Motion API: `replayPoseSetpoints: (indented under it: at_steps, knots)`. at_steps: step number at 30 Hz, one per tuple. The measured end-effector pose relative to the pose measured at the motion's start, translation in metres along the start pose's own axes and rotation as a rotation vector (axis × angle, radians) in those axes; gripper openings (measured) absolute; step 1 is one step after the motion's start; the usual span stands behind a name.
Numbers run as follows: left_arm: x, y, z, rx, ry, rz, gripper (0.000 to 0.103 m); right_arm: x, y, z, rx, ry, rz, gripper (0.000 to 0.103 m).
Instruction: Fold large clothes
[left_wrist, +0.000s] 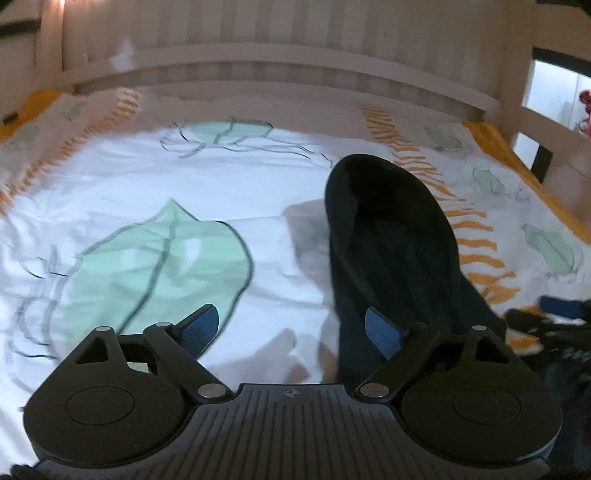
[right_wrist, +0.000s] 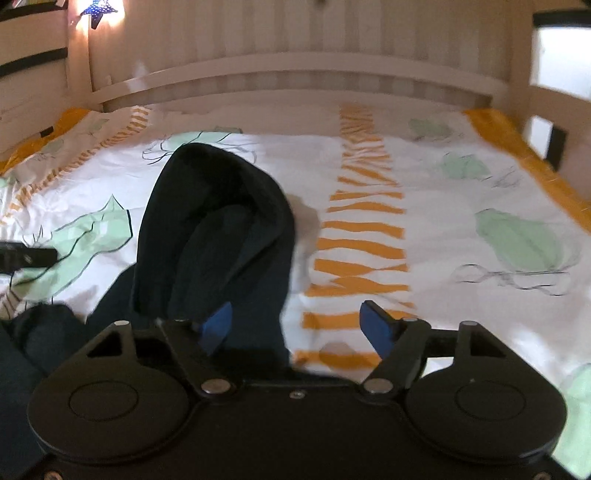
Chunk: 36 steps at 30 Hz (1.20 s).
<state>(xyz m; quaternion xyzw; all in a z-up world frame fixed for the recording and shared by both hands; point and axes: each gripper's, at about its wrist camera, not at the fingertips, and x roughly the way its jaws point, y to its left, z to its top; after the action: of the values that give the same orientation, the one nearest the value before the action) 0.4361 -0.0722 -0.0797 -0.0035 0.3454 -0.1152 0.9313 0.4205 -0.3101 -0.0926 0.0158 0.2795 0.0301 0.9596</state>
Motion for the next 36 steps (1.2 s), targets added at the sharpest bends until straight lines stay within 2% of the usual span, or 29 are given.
replayPoseSetpoints:
  at_steps: [3,7,15,19,21,22,23,25,26,29,31,33,36]
  knots:
    - [0.02,-0.004,0.008,-0.035,0.018,-0.009,0.087,0.022,0.009,0.008,-0.002,-0.006,0.042,0.072]
    - [0.039,-0.011,0.019,-0.013,0.004,0.016,0.087,0.05,0.02,0.025,0.013,-0.016,0.043,0.071]
    - [0.068,-0.017,0.031,0.034,-0.022,0.052,0.087,0.099,0.015,0.046,0.092,0.004,-0.044,0.071]
    - [0.086,-0.023,0.034,0.038,-0.005,0.074,0.087,0.111,0.018,0.045,0.061,0.026,-0.068,0.071]
    - [0.094,-0.024,0.035,0.054,0.005,0.128,0.082,0.114,0.021,0.043,0.002,0.034,-0.113,0.061]
    - [0.095,-0.022,0.036,0.062,0.004,0.168,0.08,0.116,0.021,0.044,-0.025,0.04,-0.145,0.045]
    - [0.093,-0.019,0.036,0.068,-0.007,0.192,0.079,0.113,0.019,0.044,-0.043,0.037,-0.205,0.041]
    - [0.087,-0.01,0.035,0.073,-0.031,0.227,0.079,0.106,0.006,0.045,-0.041,0.008,-0.295,0.041]
    - [0.085,-0.004,0.034,0.081,-0.032,0.212,0.079,0.099,-0.006,0.044,-0.024,-0.005,-0.315,0.042]
    - [0.08,0.003,0.026,0.126,-0.046,0.184,0.08,0.087,-0.036,0.04,0.044,-0.008,-0.228,0.053]
    - [0.081,-0.002,0.018,0.211,-0.041,0.185,0.08,0.085,-0.048,0.033,0.051,0.006,-0.201,0.059]
    - [0.082,-0.008,0.008,0.296,-0.024,0.182,0.08,0.09,-0.058,0.027,0.091,0.06,-0.184,0.059]
    - [0.089,-0.005,-0.004,0.343,0.031,0.203,0.081,0.097,-0.07,0.016,0.165,0.109,-0.139,0.06]
